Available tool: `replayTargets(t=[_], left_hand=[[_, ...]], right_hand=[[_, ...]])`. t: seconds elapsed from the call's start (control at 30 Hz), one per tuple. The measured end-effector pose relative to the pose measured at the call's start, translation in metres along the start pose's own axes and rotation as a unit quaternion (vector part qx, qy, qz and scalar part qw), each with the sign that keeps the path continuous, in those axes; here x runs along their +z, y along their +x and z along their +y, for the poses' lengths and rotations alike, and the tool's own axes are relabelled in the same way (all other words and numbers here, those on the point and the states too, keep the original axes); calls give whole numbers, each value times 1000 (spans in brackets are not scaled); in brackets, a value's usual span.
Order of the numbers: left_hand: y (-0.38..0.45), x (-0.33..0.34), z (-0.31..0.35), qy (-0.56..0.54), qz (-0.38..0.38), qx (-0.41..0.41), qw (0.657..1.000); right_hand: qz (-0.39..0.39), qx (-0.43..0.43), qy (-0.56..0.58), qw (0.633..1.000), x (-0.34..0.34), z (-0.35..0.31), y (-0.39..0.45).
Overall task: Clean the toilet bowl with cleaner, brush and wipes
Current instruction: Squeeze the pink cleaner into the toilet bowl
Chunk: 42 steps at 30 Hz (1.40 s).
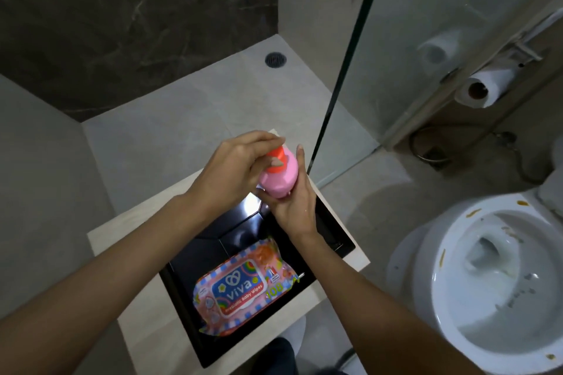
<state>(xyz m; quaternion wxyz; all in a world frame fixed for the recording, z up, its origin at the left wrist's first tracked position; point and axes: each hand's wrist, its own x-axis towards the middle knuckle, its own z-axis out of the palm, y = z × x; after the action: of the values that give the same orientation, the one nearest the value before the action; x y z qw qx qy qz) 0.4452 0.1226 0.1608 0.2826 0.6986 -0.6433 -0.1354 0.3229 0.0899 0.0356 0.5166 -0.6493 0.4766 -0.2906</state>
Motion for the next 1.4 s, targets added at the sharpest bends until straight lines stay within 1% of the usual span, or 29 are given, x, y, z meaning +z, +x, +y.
replayTargets(t=[0.17,0.23,0.27,0.33,0.43,0.57,0.67,0.8,0.9,0.97,1.03,1.1,1.27,1.4], left_hand=[[14,-4,0,10,-41,53,998],[15,-4,-1,25,-64,56,996],[15,-3,-3,25,-71,44,996],[14,-3,-4,10,-58,7,998],[14,-5,-6,26,-9,-2,1000],[13,-1,-4,71,-41,12,997],[12,3,-3,81,-31,40,995],[11,5,-1,97,-76,42,992],[10,9,7,107,-58,35,992],[12,11,10,123,-44,29,991],[15,11,12,159,-69,43,984],[17,11,17,175,-104,30,979],[19,15,40,126,-61,23,990],[29,29,64,104,-71,31,992]], right_hand=[[-14,19,-26,999,-3,-5,14],[-21,20,-48,998,-3,-7,15],[-23,19,-54,998,-4,-8,16],[-21,15,-57,998,-7,-9,17],[-18,3,-81,997,-12,-10,18],[-22,3,-99,995,-14,-9,20],[-29,6,-113,993,-17,-8,21],[-42,2,-120,992,-20,-5,22],[-47,-14,-130,990,-23,-5,23],[-59,-33,-153,986,-27,-5,23],[-72,-51,-177,980,-31,-5,23],[-83,-58,-197,975,-35,-6,22],[-119,-70,-277,951,-59,-3,17],[-129,-43,-347,928,-112,9,3]])
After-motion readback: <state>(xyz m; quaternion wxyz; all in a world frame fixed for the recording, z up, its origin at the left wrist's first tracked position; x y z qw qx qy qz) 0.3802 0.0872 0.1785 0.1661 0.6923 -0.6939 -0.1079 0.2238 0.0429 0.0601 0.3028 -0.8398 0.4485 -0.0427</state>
